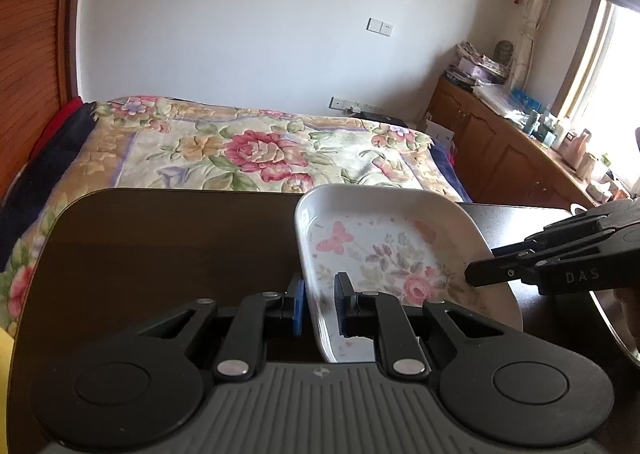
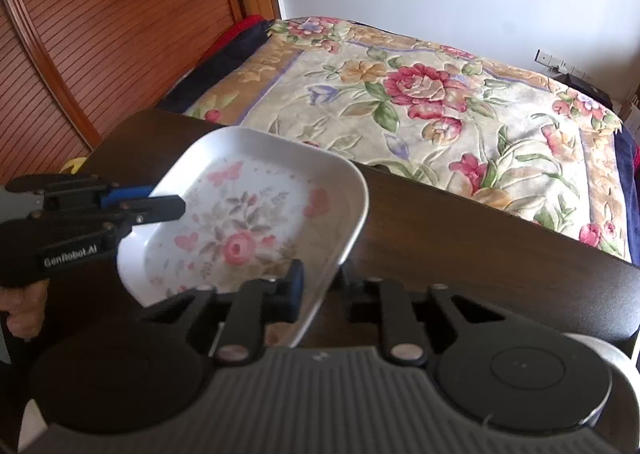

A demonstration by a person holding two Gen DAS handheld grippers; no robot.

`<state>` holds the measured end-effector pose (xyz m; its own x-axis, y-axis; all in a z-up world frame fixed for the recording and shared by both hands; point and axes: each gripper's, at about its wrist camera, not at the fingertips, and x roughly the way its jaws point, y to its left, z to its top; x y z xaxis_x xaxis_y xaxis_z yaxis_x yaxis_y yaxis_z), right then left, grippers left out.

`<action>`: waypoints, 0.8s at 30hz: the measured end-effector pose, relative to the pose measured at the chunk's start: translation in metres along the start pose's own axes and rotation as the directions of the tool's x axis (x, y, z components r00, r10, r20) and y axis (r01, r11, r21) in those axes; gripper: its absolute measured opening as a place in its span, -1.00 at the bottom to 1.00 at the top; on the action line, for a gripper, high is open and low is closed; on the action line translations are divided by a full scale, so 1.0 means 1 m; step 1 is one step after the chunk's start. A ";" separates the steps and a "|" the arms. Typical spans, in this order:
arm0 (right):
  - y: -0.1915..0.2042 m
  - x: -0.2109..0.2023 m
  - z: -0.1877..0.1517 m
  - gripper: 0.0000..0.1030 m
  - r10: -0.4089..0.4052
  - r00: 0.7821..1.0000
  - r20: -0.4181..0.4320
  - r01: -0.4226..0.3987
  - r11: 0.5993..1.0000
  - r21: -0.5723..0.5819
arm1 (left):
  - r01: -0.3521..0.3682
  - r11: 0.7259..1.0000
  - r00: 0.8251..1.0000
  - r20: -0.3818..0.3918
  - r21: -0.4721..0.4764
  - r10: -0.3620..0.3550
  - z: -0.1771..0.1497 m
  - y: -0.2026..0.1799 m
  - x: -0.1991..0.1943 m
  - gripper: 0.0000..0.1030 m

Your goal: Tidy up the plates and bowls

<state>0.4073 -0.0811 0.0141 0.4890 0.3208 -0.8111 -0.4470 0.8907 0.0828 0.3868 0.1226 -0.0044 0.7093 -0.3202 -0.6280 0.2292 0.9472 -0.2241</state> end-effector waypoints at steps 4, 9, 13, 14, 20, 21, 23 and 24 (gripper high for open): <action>0.002 -0.006 -0.003 -0.64 0.023 0.999 0.025 -0.024 1.000 0.012 | 0.008 1.000 1.000 0.019 -0.010 -0.008 -0.002 -0.002 -0.014 -0.11; 0.001 -0.014 -0.008 -0.65 0.030 0.998 0.057 -0.033 0.999 0.043 | 0.004 1.000 0.998 0.055 0.007 -0.004 -0.006 -0.010 -0.036 -0.11; 0.002 -0.025 -0.011 -0.75 0.031 0.995 0.092 -0.036 0.998 0.054 | 0.010 1.000 0.998 0.064 0.018 -0.011 -0.008 -0.015 -0.050 -0.11; 0.003 -0.028 -0.012 -0.76 0.030 0.995 0.100 -0.035 0.998 0.052 | 0.014 1.000 0.998 0.063 0.018 -0.015 -0.009 -0.016 -0.052 -0.11; 0.006 -0.049 -0.021 -0.84 0.032 0.988 0.151 -0.041 0.997 0.058 | 0.009 0.999 0.997 0.076 0.038 -0.012 -0.017 -0.027 -0.073 -0.11; 0.006 -0.052 -0.023 -0.84 0.033 0.987 0.159 -0.042 0.997 0.058 | 0.006 0.999 0.997 0.081 0.043 -0.010 -0.018 -0.030 -0.077 -0.11; 0.007 -0.058 -0.027 -0.84 0.033 0.985 0.169 -0.044 0.997 0.059 | 0.003 0.999 0.996 0.092 0.050 -0.007 -0.019 -0.034 -0.084 -0.11; 0.007 -0.060 -0.028 -0.85 0.034 0.984 0.173 -0.045 0.997 0.059 | 0.002 0.999 0.995 0.097 0.052 -0.007 -0.019 -0.036 -0.089 -0.11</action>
<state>0.3536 -0.1033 0.0469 0.5958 0.4018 -0.6954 -0.4235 0.8929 0.1531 0.3029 0.1165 0.0451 0.7687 -0.3242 -0.5513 0.2650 0.9460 -0.1868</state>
